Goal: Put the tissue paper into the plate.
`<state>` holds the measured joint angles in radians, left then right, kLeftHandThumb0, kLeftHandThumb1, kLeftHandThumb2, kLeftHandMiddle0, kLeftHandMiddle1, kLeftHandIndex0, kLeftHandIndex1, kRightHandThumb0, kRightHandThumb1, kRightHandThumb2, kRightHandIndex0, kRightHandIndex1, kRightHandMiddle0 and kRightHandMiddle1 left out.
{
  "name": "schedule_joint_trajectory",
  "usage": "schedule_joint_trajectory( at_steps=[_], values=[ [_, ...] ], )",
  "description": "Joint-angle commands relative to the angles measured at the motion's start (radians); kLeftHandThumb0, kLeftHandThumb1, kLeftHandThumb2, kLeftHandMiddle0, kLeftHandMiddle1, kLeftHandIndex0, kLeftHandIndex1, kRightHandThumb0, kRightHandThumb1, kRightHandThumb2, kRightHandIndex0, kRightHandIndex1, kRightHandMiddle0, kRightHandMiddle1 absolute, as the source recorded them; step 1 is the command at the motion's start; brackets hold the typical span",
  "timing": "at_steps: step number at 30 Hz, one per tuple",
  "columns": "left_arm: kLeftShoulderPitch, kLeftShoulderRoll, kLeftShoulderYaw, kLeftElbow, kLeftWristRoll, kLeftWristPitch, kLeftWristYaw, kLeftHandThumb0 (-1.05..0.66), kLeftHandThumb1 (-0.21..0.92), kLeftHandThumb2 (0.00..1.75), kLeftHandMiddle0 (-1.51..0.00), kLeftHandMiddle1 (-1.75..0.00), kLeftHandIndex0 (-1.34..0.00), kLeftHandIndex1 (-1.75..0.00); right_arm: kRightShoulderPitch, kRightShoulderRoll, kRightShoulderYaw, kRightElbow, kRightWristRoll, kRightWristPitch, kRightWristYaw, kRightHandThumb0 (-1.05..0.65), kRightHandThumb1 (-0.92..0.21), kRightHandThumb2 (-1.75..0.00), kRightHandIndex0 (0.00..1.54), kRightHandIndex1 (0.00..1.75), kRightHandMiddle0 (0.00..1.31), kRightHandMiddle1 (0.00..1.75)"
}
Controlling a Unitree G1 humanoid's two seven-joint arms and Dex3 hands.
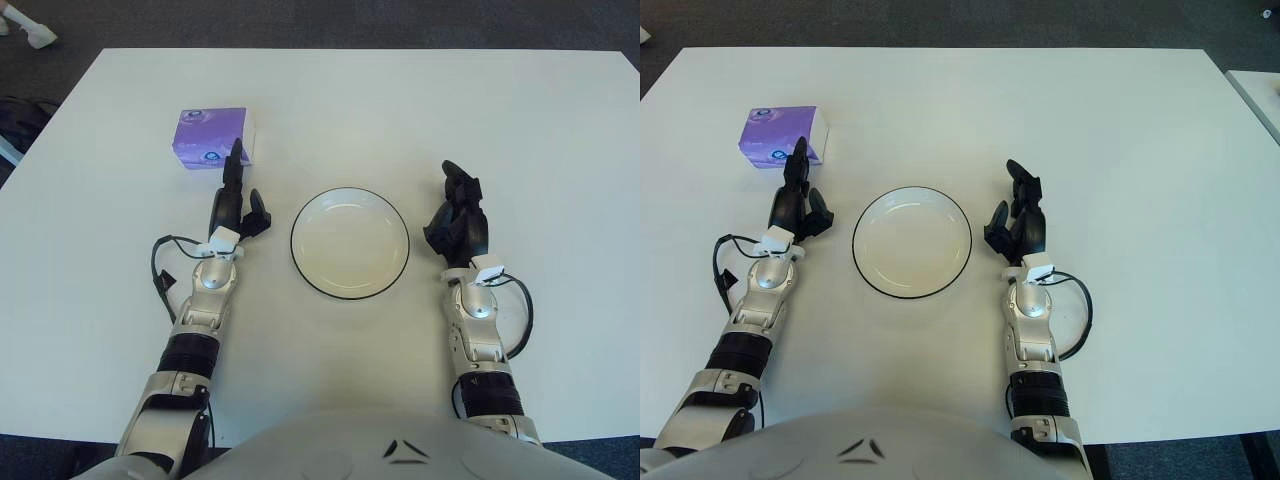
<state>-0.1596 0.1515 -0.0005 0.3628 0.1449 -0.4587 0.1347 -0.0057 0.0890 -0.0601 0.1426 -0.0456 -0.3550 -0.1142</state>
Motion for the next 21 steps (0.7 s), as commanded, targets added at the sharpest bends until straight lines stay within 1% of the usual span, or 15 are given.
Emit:
schedule_joint_trajectory(
  at_steps=[1,21],
  values=[
    [0.092,-0.022,-0.014,0.098,0.008,0.012,-0.004,-0.88,0.92,1.14,-0.07,-0.01,0.00,-0.14,0.073,0.004,-0.008,0.077,0.021,0.050,0.001,-0.51,-0.92,-1.00,0.28,0.08,0.00,0.66],
    [0.088,-0.021,-0.011,0.097,0.007,0.007,-0.003,-0.88,0.92,1.16,-0.07,0.00,0.00,-0.16,0.069,0.004,-0.010,0.080,0.022,0.056,-0.001,-0.52,-0.92,-1.00,0.28,0.07,0.00,0.66]
  ],
)
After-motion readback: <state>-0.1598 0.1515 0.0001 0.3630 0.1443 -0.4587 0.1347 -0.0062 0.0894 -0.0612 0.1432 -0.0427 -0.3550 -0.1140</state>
